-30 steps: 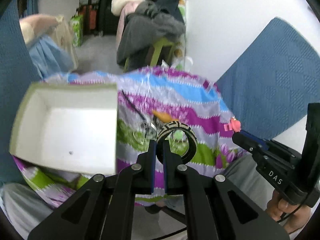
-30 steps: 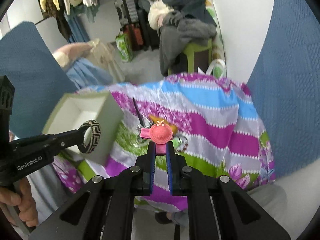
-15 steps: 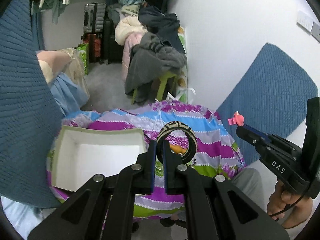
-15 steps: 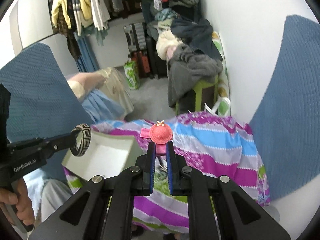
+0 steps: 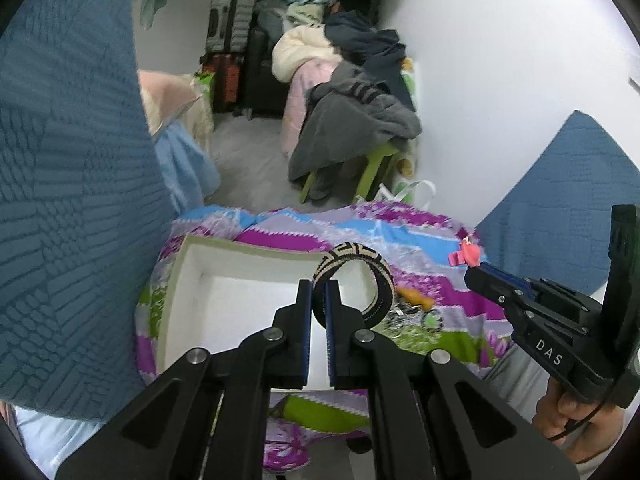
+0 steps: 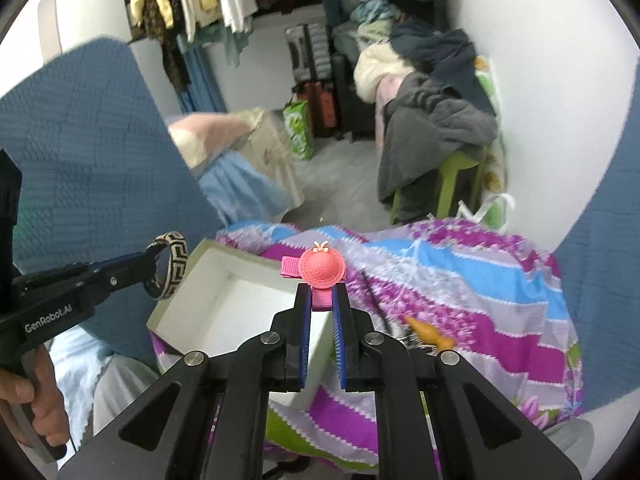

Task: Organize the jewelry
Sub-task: 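Carry the bangle with left tool while right tool carries the clip over the box, then open left tool dropping the bangle while right tool drops the clip into the box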

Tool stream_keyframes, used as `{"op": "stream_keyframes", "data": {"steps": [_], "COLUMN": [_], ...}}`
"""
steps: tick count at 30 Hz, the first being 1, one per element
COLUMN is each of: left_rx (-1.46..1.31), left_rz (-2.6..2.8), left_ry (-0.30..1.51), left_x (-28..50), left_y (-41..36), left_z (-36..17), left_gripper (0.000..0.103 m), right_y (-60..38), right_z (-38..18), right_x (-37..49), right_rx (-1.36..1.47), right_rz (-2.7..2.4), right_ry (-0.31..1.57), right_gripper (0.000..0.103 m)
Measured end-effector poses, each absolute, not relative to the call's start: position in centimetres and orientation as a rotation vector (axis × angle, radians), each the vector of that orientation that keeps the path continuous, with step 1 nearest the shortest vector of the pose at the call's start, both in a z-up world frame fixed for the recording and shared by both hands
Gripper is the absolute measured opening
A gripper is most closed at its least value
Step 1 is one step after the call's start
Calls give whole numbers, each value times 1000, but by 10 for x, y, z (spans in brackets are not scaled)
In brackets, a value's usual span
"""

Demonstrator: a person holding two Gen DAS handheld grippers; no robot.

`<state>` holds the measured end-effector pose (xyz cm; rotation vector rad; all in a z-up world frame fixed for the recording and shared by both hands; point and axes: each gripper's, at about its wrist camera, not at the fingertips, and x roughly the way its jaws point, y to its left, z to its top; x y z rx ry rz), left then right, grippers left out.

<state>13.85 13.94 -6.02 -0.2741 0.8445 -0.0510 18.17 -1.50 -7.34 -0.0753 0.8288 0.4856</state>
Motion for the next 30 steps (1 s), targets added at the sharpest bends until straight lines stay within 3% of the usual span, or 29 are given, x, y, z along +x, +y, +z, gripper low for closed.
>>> {"op": "stream_keyframes", "data": {"steps": [18,25,26,27,28,29,30], "left_rx": [-358,-361,-357,-357,-362,-369,-372], "left_rz": [12,-1,-3,1,6,12,18], "left_ry": [1035,1033,1032,1031,1028,1019,999], "left_x": [145,142,143,143,142,142,139], "left_y": [191,190,190,189,189,189,189], "left_z": [-162,-160,-159,-157,-155,-153,-149], "left_gripper": [6,7,10,23,33,54,63], "right_y": [50,49,47,45,42,39,38], "right_z": [-170,-172,-169,-166,-163,-158,-155], "right_x": [194,193,193,192,192,191,191], "right_rx": [-155,-115,-115,-111,-101,-93,-93], "right_rz": [539,576,576,577,580,580,576], "right_ry": [1053,1085,1079,1071,1065,1056,1048], "right_gripper": [9,12,15,25,29,29,29]}}
